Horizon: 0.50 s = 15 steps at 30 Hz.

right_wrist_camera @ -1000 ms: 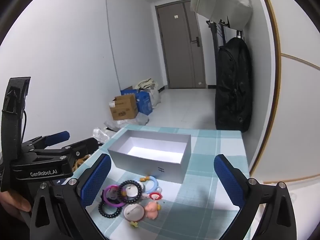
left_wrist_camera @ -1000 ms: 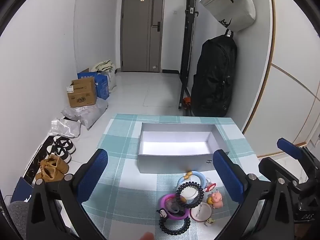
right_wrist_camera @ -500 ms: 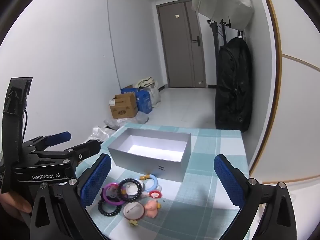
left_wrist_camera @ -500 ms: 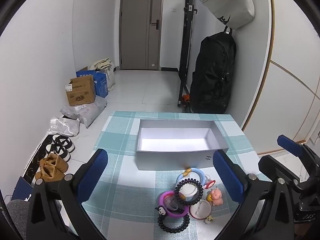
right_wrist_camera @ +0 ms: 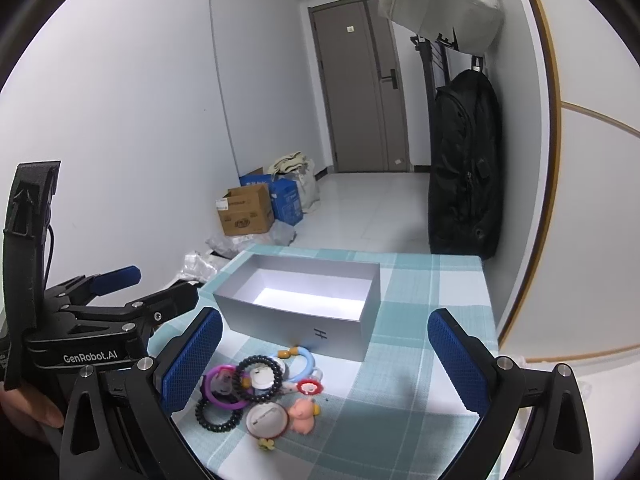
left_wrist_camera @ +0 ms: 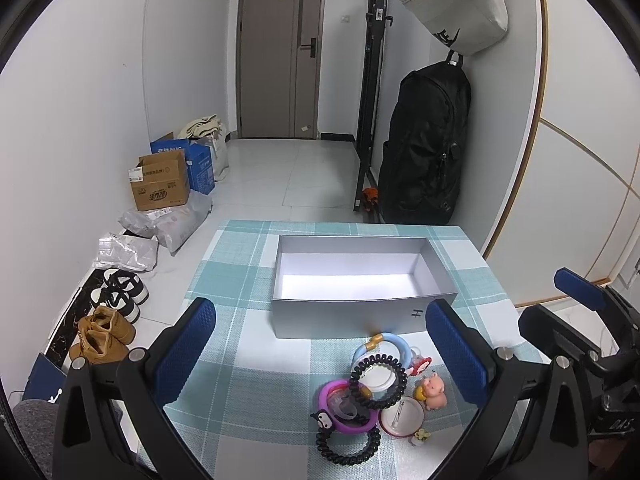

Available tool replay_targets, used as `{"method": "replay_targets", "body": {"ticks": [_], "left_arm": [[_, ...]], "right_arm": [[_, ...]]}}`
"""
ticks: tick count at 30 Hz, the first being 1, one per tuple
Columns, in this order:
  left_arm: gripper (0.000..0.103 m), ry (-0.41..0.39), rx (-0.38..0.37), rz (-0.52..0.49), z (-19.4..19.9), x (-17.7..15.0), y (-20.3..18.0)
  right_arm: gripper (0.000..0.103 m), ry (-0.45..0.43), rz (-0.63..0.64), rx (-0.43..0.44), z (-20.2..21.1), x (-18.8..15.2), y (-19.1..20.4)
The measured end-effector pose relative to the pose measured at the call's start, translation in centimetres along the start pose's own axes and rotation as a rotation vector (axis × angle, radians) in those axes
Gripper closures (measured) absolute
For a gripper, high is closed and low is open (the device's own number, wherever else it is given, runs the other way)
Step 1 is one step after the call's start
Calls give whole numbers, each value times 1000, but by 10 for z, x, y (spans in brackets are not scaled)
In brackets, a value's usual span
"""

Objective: Organize jewelry

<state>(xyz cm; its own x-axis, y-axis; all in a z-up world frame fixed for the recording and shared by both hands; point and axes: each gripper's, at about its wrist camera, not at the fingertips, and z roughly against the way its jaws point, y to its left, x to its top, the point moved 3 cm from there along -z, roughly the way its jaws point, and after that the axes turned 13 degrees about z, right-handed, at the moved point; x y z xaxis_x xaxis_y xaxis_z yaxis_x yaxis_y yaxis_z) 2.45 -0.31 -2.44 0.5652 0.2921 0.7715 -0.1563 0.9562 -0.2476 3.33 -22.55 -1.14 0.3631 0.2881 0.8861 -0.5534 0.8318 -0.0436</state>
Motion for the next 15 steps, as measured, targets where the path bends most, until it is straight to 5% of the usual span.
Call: {"method": "replay_targets", "body": {"ticks": [15], "left_arm": [[1,7,-8,-4,0,-2,-1]], "right_arm": [[0,6,-15,0,-2,-2,-2]]}}
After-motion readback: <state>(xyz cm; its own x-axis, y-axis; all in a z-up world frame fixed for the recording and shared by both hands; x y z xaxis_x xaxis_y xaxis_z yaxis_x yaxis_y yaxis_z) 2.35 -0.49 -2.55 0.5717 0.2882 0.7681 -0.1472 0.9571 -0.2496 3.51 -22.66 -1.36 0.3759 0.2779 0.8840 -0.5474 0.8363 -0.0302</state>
